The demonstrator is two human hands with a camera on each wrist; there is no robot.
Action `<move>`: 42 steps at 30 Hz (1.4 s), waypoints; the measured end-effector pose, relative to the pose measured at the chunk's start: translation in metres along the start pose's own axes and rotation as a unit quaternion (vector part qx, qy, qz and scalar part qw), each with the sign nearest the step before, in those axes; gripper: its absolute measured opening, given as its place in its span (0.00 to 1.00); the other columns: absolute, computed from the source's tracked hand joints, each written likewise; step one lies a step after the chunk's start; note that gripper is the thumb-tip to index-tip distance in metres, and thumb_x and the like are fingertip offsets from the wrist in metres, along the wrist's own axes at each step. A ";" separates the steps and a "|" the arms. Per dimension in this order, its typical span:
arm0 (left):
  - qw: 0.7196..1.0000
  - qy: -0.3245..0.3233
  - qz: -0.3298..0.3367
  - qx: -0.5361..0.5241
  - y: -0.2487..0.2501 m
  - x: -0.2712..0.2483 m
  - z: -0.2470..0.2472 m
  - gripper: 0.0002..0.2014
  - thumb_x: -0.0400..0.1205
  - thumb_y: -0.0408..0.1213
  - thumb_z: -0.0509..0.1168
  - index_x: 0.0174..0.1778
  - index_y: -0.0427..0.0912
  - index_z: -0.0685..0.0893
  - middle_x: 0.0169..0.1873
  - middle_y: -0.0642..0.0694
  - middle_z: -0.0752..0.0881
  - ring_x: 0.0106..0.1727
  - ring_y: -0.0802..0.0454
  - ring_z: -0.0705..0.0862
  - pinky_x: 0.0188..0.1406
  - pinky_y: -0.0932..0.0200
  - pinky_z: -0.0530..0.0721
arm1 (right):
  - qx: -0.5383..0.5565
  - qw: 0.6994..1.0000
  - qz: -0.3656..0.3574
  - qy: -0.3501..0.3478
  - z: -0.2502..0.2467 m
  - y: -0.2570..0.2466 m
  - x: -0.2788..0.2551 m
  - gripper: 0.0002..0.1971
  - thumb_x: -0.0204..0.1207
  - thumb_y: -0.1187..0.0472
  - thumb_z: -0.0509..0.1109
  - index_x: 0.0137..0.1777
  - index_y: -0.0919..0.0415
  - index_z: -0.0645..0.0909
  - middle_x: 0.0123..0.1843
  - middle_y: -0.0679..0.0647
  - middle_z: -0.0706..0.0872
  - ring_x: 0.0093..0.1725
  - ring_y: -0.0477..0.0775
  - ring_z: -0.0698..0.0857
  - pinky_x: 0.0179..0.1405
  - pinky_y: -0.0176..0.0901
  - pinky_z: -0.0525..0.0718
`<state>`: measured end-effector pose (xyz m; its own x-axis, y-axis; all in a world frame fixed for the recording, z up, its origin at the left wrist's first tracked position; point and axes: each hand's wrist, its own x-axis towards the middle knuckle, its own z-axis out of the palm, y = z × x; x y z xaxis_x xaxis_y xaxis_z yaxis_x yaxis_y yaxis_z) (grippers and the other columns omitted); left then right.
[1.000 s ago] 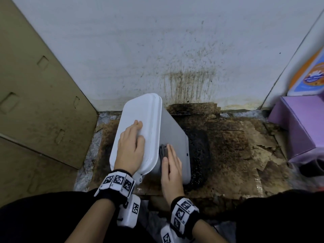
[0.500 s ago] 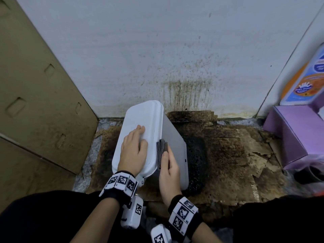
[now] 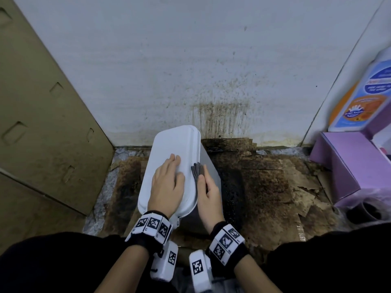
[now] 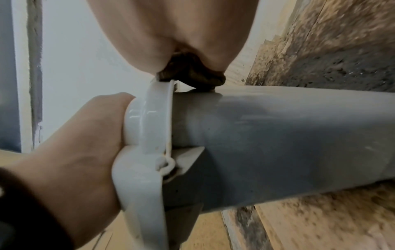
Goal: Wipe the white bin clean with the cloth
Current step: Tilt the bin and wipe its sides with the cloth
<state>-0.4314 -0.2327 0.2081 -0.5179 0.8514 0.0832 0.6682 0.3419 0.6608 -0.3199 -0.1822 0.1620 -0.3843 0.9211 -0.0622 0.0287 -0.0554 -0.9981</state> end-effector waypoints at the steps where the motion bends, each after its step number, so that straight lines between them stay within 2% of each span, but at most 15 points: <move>1: 1.000 -0.004 -0.001 -0.001 0.005 0.000 0.002 0.25 0.92 0.40 0.54 0.87 0.48 0.66 0.87 0.52 0.62 0.87 0.53 0.58 0.88 0.50 0.54 | 0.003 1.000 0.004 0.001 -0.004 -0.001 0.002 0.24 0.90 0.51 0.56 0.84 0.51 0.67 0.82 0.40 0.71 0.80 0.35 0.69 0.84 0.48 0.67; 8: 0.995 -0.057 -0.003 -0.082 0.036 -0.001 0.017 0.25 0.91 0.42 0.58 0.86 0.52 0.67 0.87 0.57 0.61 0.87 0.58 0.53 0.88 0.54 0.50 | 0.004 0.999 0.032 0.006 -0.045 -0.007 0.019 0.25 0.88 0.45 0.57 0.83 0.47 0.68 0.79 0.40 0.77 0.77 0.40 0.75 0.80 0.51 0.73; 12: 0.962 -0.077 -0.039 -0.258 0.048 0.002 0.021 0.19 0.91 0.38 0.60 0.79 0.54 0.77 0.79 0.59 0.73 0.83 0.60 0.65 0.84 0.56 0.64 | -0.041 0.998 0.056 0.003 -0.067 -0.002 0.023 0.33 0.80 0.33 0.56 0.84 0.41 0.65 0.79 0.39 0.76 0.77 0.41 0.76 0.78 0.54 0.76; 15: 0.947 -0.067 -0.053 -0.309 0.054 0.004 0.015 0.17 0.91 0.35 0.59 0.74 0.51 0.81 0.75 0.57 0.78 0.78 0.61 0.73 0.77 0.64 0.68 | -0.065 0.997 0.046 0.009 -0.078 -0.012 0.021 0.23 0.86 0.41 0.55 0.80 0.40 0.71 0.71 0.39 0.82 0.67 0.37 0.81 0.72 0.48 0.80; 16: 0.949 -0.052 -0.053 -0.308 0.053 0.005 0.013 0.16 0.91 0.34 0.59 0.73 0.50 0.82 0.74 0.56 0.79 0.76 0.60 0.74 0.78 0.61 0.69 | -0.069 0.997 0.036 0.013 -0.080 -0.016 0.019 0.18 0.88 0.46 0.55 0.74 0.38 0.76 0.65 0.41 0.86 0.60 0.38 0.84 0.66 0.48 0.84; 18: 0.966 -0.006 -0.054 -0.252 0.045 0.007 0.009 0.16 0.90 0.33 0.60 0.72 0.48 0.82 0.73 0.52 0.80 0.76 0.55 0.74 0.81 0.51 0.70 | -0.083 0.996 0.013 0.025 -0.084 -0.023 0.015 0.13 0.89 0.49 0.55 0.61 0.35 0.81 0.55 0.57 0.89 0.52 0.55 0.88 0.56 0.59 0.86; 20: 0.989 0.038 -0.068 -0.123 0.032 0.009 0.005 0.16 0.88 0.36 0.61 0.72 0.46 0.81 0.73 0.47 0.78 0.77 0.47 0.70 0.80 0.44 0.69 | -0.074 0.997 0.014 0.025 -0.091 -0.028 0.012 0.12 0.88 0.50 0.55 0.55 0.35 0.81 0.54 0.67 0.86 0.53 0.70 0.85 0.54 0.66 0.84; 21: 0.993 0.045 -0.089 -0.062 0.027 0.009 0.003 0.17 0.88 0.41 0.61 0.74 0.46 0.79 0.74 0.46 0.76 0.78 0.45 0.68 0.79 0.42 0.68 | -0.063 0.998 0.017 0.020 -0.094 -0.032 0.009 0.13 0.89 0.53 0.56 0.55 0.36 0.81 0.55 0.67 0.86 0.55 0.69 0.83 0.56 0.64 0.83; 24: 0.978 -0.029 -0.202 -0.044 0.012 0.006 0.007 0.30 0.85 0.60 0.61 0.77 0.44 0.73 0.76 0.41 0.72 0.77 0.40 0.70 0.77 0.39 0.72 | -0.033 0.999 0.032 0.003 -0.100 -0.036 0.004 0.14 0.90 0.57 0.56 0.58 0.35 0.79 0.59 0.39 0.83 0.61 0.41 0.80 0.60 0.48 0.80; 26: 0.967 -0.066 -0.226 -0.094 0.006 0.003 0.015 0.33 0.79 0.70 0.62 0.69 0.47 0.74 0.67 0.43 0.77 0.65 0.43 0.81 0.66 0.36 0.83 | -0.054 0.998 0.041 0.001 -0.099 -0.034 0.005 0.15 0.90 0.53 0.57 0.56 0.26 0.75 0.57 0.39 0.84 0.57 0.34 0.83 0.54 0.39 0.84; 27: 0.967 -0.065 -0.223 -0.110 0.005 0.001 0.018 0.31 0.77 0.72 0.62 0.62 0.50 0.75 0.62 0.45 0.79 0.59 0.45 0.83 0.59 0.36 0.86 | -0.063 0.997 0.045 0.009 -0.098 -0.032 0.005 0.14 0.89 0.51 0.57 0.59 0.24 0.73 0.55 0.42 0.80 0.54 0.32 0.81 0.55 0.36 0.79; 29: 0.968 -0.047 -0.211 -0.130 0.004 -0.001 0.019 0.27 0.76 0.73 0.64 0.54 0.54 0.74 0.55 0.46 0.82 0.54 0.47 0.85 0.54 0.38 0.88 | -0.081 0.995 0.047 0.028 -0.095 -0.027 0.006 0.17 0.89 0.50 0.57 0.73 0.32 0.71 0.55 0.44 0.75 0.52 0.31 0.76 0.61 0.38 0.75; 31: 0.969 -0.037 -0.201 -0.139 0.007 -0.002 0.015 0.24 0.78 0.69 0.66 0.54 0.52 0.74 0.53 0.46 0.84 0.52 0.49 0.86 0.53 0.41 0.88 | -0.091 0.994 0.049 0.048 -0.092 -0.027 0.006 0.22 0.89 0.50 0.58 0.82 0.41 0.68 0.55 0.41 0.74 0.53 0.32 0.76 0.65 0.41 0.75; 36: 0.970 -0.045 -0.179 -0.160 0.014 -0.005 0.010 0.21 0.80 0.63 0.68 0.56 0.50 0.75 0.53 0.49 0.86 0.52 0.52 0.87 0.48 0.49 0.87 | -0.075 0.990 0.062 0.097 -0.087 -0.023 0.001 0.25 0.88 0.50 0.58 0.85 0.46 0.65 0.68 0.43 0.73 0.69 0.44 0.75 0.77 0.53 0.75; 42: 0.971 -0.092 -0.133 -0.175 0.017 0.008 -0.003 0.19 0.80 0.61 0.70 0.59 0.54 0.79 0.51 0.55 0.90 0.49 0.58 0.90 0.43 0.57 0.88 | -0.042 0.980 0.068 0.184 -0.072 -0.024 -0.021 0.26 0.88 0.48 0.57 0.86 0.48 0.63 0.76 0.46 0.71 0.74 0.49 0.74 0.76 0.52 0.76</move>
<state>-0.4253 -0.2213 0.2224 -0.5222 0.8187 -0.2386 0.2842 0.4308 0.8565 -0.2455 -0.1727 0.1875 -0.0141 0.9849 -0.1727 0.1389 -0.1691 -0.9758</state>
